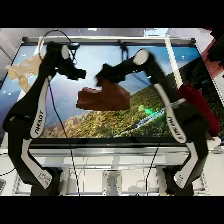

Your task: Fold the shirts.

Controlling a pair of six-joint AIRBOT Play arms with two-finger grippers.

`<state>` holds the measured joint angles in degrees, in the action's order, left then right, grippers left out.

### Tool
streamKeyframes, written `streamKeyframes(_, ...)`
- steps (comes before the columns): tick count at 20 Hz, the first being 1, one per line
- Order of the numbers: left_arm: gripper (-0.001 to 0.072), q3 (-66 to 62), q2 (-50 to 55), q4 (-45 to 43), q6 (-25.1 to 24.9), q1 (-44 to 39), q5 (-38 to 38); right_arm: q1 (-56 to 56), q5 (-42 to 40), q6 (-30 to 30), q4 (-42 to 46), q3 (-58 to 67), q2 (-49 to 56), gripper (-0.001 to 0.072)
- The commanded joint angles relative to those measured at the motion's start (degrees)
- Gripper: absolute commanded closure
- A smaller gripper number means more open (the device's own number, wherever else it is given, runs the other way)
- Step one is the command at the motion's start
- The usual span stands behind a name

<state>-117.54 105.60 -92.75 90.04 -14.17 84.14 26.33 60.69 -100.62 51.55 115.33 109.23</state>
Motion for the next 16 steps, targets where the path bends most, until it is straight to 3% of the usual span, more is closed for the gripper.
streamKeyframes(1, 0.0694, 0.04, -1.40, -1.27, -1.66, 2.03, 2.32, 3.76, -14.43, -2.03, -7.52, 0.02, 5.07, 0.0119)
streamKeyframes(4, 0.0695, 0.07, -1.40, -1.25, -2.01, 2.01, 2.29, -0.68, -11.72, -1.84, -7.41, 0.17, 4.50, 0.0125)
streamKeyframes(7, 0.0694, 0.07, -1.40, -1.27, -2.01, 2.01, 1.95, -8.66, 5.09, -1.49, -4.09, 0.13, 4.22, 0.0126)
streamKeyframes(9, 0.0695, 0.11, -1.40, -1.25, -1.99, 2.01, 1.31, -13.05, 17.66, -1.64, 4.09, 0.02, 4.22, 0.0126)
streamKeyframes(11, 0.0695, 0.81, -1.40, -1.25, -1.99, 2.01, 0.72, -15.17, 25.16, -2.01, 13.90, 0.00, 4.28, 0.0125)
streamKeyframes(13, 0.0694, 2.21, -1.40, -1.25, -1.99, 2.01, 0.00, -15.39, 27.43, -1.16, 20.02, -0.11, 4.46, 0.0116)
streamKeyframes(16, 0.0694, 2.97, -1.31, -1.27, -1.99, 2.01, -0.57, -15.26, 26.82, 1.18, 17.44, -2.78, 5.09, 0.0088)
